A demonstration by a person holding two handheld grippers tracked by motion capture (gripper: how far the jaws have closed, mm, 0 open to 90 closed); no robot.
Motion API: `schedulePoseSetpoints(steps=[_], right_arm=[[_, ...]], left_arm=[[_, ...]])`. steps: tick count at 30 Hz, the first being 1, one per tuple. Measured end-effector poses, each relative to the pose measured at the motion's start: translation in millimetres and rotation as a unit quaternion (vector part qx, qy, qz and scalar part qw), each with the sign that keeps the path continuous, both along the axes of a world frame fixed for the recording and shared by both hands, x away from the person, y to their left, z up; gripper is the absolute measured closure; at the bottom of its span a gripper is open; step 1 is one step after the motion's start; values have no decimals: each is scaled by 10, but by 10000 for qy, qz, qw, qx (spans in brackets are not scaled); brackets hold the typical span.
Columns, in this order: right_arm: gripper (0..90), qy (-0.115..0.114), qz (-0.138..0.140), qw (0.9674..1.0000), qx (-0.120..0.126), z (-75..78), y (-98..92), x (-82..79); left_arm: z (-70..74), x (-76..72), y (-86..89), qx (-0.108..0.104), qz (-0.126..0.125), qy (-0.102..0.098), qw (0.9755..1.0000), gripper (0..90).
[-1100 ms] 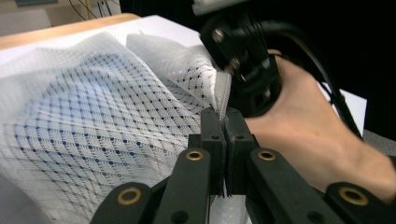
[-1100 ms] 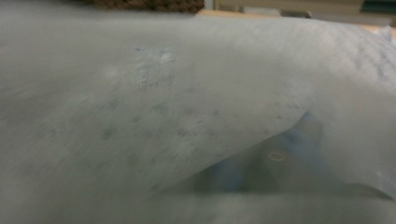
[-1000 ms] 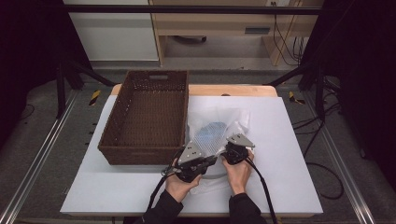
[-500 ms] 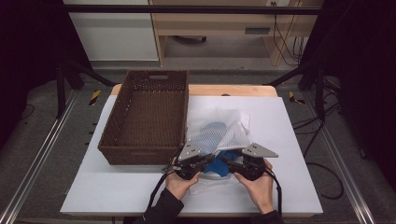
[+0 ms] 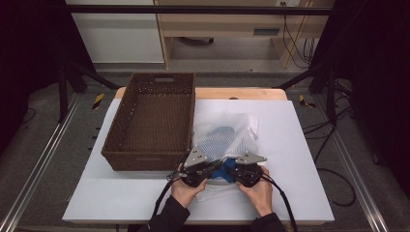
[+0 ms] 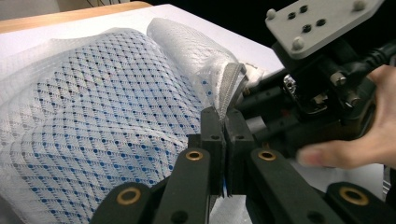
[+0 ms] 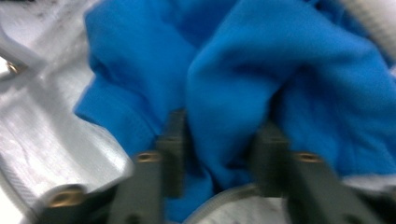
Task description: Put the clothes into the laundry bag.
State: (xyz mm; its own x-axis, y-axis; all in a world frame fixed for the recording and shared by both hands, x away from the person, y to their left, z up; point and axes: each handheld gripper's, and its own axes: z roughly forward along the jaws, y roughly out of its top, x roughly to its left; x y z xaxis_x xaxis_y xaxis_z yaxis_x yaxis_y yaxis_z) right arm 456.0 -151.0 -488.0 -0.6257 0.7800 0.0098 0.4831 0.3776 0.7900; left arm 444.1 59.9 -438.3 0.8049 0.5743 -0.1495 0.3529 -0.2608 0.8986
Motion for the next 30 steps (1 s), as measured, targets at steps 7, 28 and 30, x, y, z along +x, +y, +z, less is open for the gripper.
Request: schedulePoseSetpoints(steps=[7,28,30], right_arm=[[858,-1078,-934,9865,809,219,118,182],[436,-727,-128,9934,878,482,-206,-261],[485,-766,-80,9935,841,489,-201,-326]], left_arm=[[66,-56,4,-121,-64,-160,9998,886],[-6,8,10,-74,45,-17,10000,885],[4,7,20,-86,62,-35,9999,885]])
